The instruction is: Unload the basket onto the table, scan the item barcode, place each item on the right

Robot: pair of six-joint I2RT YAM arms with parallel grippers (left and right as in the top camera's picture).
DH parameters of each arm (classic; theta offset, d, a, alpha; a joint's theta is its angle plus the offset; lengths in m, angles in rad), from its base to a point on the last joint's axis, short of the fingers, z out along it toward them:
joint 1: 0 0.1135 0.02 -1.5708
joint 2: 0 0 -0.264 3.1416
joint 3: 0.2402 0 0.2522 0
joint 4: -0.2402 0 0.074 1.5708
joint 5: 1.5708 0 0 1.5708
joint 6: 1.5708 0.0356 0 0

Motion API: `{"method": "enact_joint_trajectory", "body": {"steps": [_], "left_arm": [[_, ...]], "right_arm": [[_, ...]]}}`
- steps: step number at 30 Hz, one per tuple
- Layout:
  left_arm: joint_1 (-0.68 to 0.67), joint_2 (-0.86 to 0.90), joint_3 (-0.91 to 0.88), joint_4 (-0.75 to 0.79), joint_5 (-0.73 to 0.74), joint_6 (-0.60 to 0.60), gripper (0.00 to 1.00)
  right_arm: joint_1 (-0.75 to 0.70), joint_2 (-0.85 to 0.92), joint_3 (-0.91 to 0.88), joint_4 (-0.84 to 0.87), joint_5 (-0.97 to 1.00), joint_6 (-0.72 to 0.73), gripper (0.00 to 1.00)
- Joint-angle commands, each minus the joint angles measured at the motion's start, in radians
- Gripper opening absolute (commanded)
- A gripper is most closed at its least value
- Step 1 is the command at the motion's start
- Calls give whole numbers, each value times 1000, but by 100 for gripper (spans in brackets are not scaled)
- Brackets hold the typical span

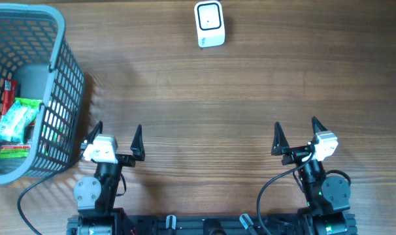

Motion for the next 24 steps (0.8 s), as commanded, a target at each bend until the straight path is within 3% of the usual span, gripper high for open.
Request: {"method": "enact_joint_trajectory", "body": {"steps": [1, 24], "left_arm": [[-3, -9, -4, -4, 8, 19, 100], [-3, -9, -4, -4, 8, 19, 100]], "right_arm": [[-5, -2, -1, 4, 16, -4, 100], [-5, -2, -1, 4, 16, -4, 100]]}}
